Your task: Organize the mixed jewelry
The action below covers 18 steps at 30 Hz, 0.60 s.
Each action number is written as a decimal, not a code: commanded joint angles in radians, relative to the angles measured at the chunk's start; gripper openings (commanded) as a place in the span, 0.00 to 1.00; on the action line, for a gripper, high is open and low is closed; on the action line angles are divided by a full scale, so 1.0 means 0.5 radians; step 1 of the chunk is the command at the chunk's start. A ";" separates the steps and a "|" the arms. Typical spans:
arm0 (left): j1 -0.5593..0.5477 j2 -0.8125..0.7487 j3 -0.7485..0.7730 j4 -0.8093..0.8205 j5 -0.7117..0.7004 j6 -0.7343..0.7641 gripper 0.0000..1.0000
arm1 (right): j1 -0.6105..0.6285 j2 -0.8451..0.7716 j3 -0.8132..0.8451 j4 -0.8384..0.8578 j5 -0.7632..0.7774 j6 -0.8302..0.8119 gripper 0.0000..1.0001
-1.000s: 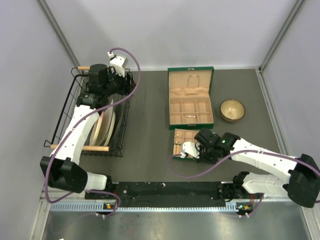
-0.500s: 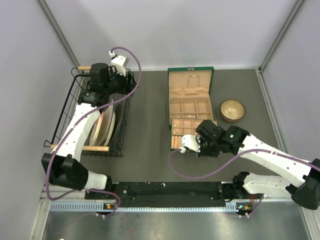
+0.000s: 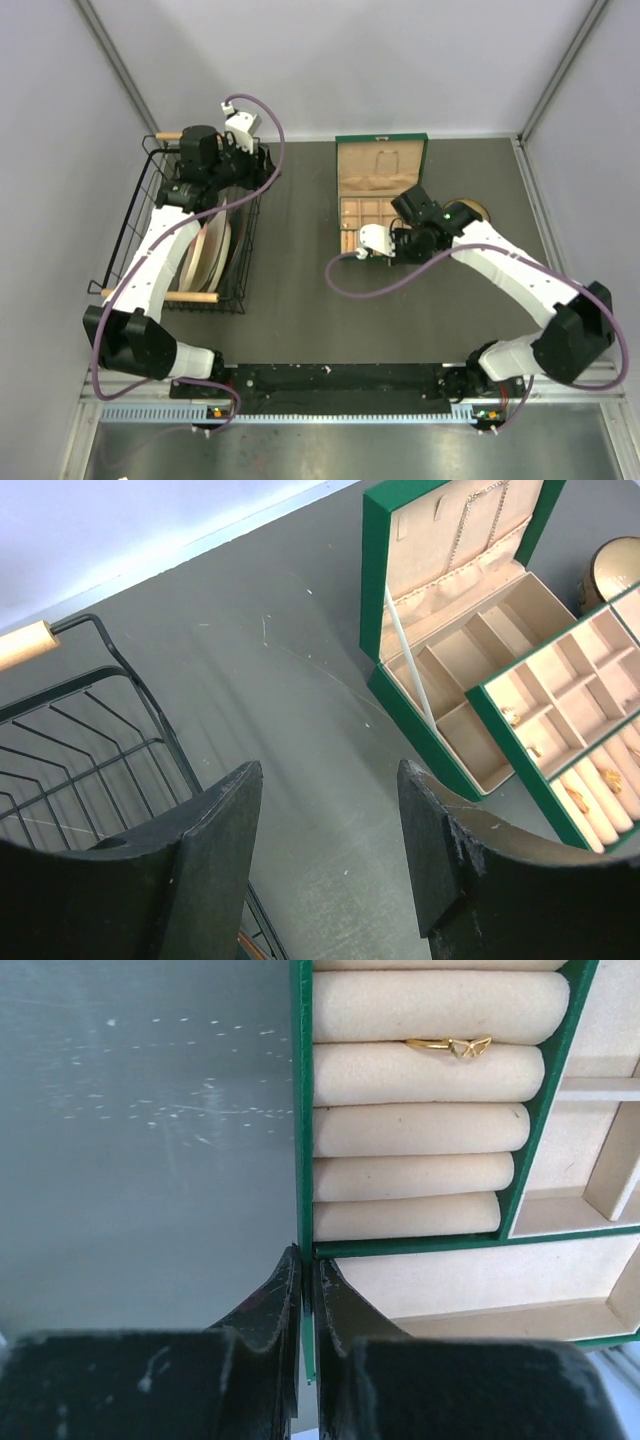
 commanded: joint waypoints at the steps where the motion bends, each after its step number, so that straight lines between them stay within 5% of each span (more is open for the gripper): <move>1: 0.008 0.022 0.088 0.039 0.055 0.045 0.62 | -0.113 0.140 0.191 0.152 -0.125 -0.289 0.00; 18: 0.008 0.172 0.137 0.052 0.088 0.060 0.61 | -0.389 0.628 0.452 0.241 -0.306 -0.516 0.00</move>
